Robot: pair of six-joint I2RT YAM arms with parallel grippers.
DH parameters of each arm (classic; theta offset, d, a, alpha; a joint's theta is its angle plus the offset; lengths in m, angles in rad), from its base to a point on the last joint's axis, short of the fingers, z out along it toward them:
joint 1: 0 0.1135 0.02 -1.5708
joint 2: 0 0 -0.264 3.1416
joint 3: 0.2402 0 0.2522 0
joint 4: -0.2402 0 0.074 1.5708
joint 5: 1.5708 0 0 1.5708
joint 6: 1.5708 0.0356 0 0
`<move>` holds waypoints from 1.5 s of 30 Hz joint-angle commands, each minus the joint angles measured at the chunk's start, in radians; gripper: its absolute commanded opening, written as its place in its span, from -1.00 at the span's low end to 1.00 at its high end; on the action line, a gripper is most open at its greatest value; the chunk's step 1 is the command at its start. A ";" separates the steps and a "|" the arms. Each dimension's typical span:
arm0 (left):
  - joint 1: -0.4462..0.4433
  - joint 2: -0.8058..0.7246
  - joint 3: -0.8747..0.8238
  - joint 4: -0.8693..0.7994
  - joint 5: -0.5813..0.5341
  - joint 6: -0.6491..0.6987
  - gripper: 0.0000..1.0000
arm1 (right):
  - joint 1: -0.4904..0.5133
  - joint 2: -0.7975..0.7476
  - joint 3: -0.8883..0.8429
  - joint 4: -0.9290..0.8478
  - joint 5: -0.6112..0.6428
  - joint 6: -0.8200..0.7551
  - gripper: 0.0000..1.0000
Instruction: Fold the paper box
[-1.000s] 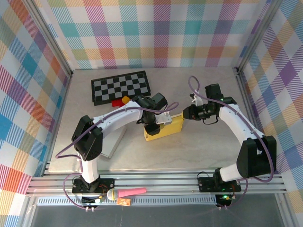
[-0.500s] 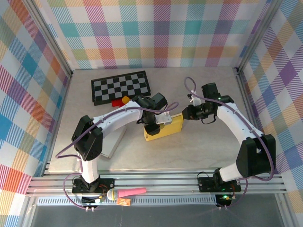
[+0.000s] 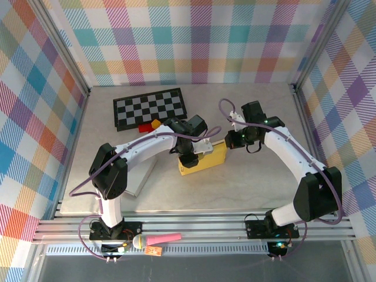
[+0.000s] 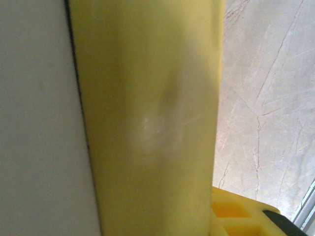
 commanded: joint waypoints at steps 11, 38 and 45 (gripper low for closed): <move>0.038 0.020 0.030 -0.004 0.014 -0.047 -0.19 | 0.069 -0.094 -0.122 0.049 0.200 0.060 -1.00; 0.074 -0.330 -0.244 0.384 -0.057 -0.365 0.48 | 0.165 -0.076 -0.088 0.055 0.309 0.263 -1.00; 0.120 -0.413 -0.242 0.255 -0.055 -0.434 0.26 | 0.169 -0.063 -0.061 0.035 0.299 0.268 -1.00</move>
